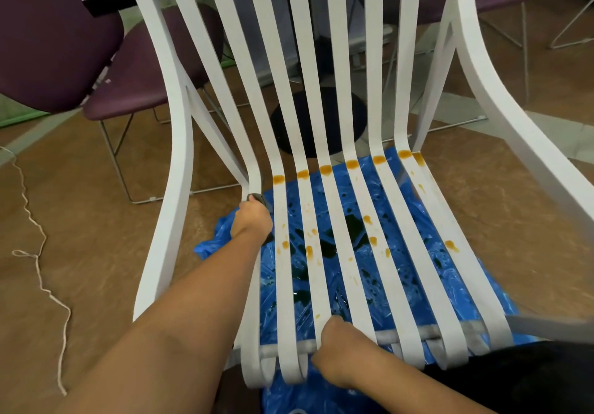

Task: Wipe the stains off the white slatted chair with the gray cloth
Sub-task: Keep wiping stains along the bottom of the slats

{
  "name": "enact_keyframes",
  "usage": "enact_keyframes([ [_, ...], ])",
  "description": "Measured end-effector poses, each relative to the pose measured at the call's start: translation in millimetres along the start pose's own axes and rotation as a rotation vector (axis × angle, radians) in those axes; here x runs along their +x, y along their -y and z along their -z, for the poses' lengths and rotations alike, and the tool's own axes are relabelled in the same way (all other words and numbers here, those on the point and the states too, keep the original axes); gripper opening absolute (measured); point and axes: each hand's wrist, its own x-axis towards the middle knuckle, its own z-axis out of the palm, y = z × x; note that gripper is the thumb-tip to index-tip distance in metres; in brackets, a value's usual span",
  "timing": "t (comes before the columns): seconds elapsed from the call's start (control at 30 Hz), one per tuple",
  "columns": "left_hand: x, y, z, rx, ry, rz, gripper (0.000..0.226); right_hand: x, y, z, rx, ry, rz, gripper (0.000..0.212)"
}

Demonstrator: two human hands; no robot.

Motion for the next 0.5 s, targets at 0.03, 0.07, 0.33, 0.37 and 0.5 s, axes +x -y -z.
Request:
enact_keyframes([
  [0.03, -5.5, 2.6, -3.2, 0.019, -0.01, -0.006, 0.04, -0.9, 0.4, 0.3, -0.011, -0.004, 0.006, 0.039],
  [0.07, -14.4, 5.6, -6.4, 0.041, -0.02, -0.01, 0.04, -1.8, -0.4, -0.2, -0.019, -0.005, 0.006, 0.039],
  [0.33, -107.4, 34.0, -20.1, -0.144, -0.079, 0.089, 0.038, -1.1, -0.7, -1.0, -0.069, 0.029, 0.002, 0.044],
  [0.37, -119.8, 36.8, -20.9, -0.19, -0.073, 0.103, 0.04, -1.1, -0.3, -1.0, -0.08, 0.029, 0.002, 0.044],
  [0.5, -160.4, 49.9, -23.7, -0.304, -0.086, 0.226, 0.052, -0.8, 0.1, -2.3, -0.121, 0.042, -0.006, 0.037],
])
